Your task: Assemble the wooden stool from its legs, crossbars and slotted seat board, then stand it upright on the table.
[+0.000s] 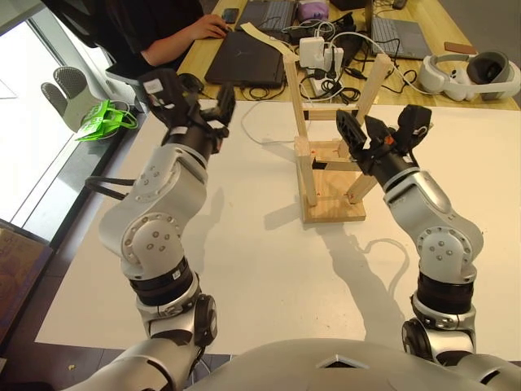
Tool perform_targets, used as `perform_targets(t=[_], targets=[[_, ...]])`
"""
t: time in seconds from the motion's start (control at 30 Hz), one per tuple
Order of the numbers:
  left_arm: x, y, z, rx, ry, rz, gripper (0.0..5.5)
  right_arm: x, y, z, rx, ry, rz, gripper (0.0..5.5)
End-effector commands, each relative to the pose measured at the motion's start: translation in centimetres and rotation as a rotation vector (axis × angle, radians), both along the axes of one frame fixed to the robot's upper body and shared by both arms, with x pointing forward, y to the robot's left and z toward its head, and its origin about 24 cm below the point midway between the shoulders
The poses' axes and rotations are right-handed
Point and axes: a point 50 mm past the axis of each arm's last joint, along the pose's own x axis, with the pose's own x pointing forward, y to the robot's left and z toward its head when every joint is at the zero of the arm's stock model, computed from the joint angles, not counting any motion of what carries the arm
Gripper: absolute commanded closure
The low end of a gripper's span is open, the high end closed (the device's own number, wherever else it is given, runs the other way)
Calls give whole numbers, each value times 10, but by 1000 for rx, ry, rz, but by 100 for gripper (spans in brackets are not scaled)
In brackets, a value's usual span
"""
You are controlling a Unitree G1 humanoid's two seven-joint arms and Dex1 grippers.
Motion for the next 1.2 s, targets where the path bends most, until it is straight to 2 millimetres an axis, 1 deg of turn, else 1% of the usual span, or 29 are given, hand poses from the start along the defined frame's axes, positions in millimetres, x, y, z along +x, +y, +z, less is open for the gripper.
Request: perform_targets(t=[0.03,0.13,0.23,0.33,0.43,0.6,0.7,0.93,1.03,1.2], targets=[[-14,-11,-11,94,50,-164,215,6,-5,-13,-77,112,-1,165],[-30,-15,-22,185,110,-325,215,6,-5,-14,-106,135,32,165],[-47,-5,-33,325,180,-458,215,5,-4,-14,-123,142,57,165],[-56,2,-34,414,195,-567,215,5,-4,-14,-138,139,67,165],[-46,-2,-27,386,136,-559,215,6,-2,-12,-148,131,81,165],[-35,-31,-13,301,28,-620,215,6,3,-11,-170,119,113,165],[-38,-45,-12,285,14,-699,215,7,5,-10,-174,114,122,165],[-47,-42,-18,318,41,-756,215,6,4,-11,-183,113,120,165],[-44,-40,-18,316,40,-731,215,6,3,-11,-187,113,121,165],[-37,-43,-17,314,21,-691,215,6,4,-12,-189,126,138,165]])
